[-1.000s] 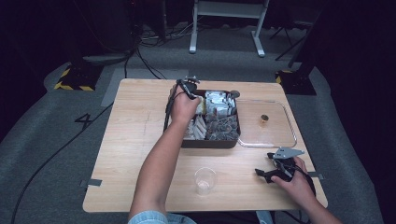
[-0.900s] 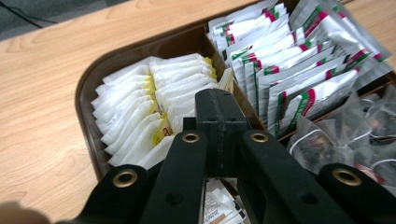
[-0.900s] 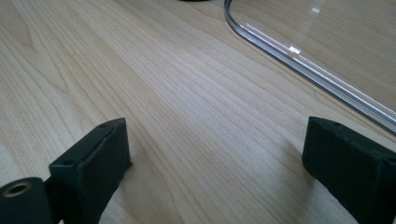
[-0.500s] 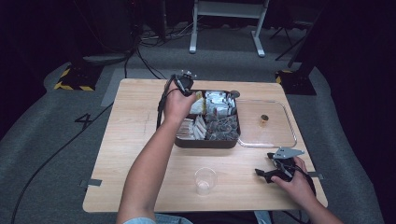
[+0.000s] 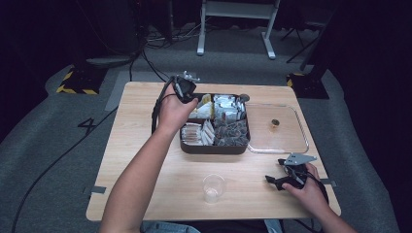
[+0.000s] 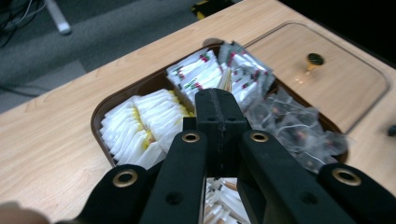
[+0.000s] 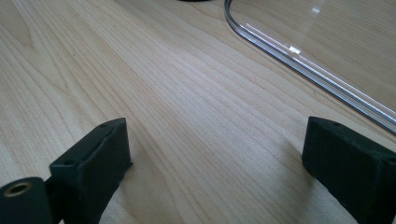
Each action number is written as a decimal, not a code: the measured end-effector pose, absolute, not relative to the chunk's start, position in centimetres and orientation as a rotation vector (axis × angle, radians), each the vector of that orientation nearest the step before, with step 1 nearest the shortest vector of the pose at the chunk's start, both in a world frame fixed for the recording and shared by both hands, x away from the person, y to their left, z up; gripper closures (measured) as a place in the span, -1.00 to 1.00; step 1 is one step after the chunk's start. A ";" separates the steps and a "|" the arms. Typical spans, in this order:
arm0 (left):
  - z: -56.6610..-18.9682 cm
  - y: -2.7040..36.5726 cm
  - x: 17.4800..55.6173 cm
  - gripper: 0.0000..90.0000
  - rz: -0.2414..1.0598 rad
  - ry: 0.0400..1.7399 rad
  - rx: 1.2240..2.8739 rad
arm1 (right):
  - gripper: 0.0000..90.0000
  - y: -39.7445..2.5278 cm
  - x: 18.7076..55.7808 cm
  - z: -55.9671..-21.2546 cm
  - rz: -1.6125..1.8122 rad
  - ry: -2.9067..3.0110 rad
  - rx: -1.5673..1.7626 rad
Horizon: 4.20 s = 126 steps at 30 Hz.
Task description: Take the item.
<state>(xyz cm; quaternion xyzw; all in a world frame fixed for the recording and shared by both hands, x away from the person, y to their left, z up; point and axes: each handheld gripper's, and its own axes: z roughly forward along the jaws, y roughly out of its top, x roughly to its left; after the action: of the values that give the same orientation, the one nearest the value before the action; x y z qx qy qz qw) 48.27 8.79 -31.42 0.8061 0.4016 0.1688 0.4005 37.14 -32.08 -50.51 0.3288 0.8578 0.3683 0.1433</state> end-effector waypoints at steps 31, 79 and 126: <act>-30.8 7.5 36.2 1.00 0.262 0.527 2.131 | -0.82 -32.1 37.1 -50.5 1.062 2.473 0.948; -39.7 7.1 31.2 1.00 0.054 0.307 2.120 | -0.82 -32.1 37.1 -50.5 1.062 2.473 0.948; -38.9 16.2 30.6 -0.23 0.436 0.742 2.082 | -0.82 -32.1 37.1 -50.5 1.062 2.472 0.950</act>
<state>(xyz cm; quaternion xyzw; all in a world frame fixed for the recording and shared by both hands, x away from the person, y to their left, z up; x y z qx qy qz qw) 30.62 16.25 -38.92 0.8345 0.2972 0.1747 0.4298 37.10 -32.07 -50.51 0.3294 0.8574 0.3683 0.1437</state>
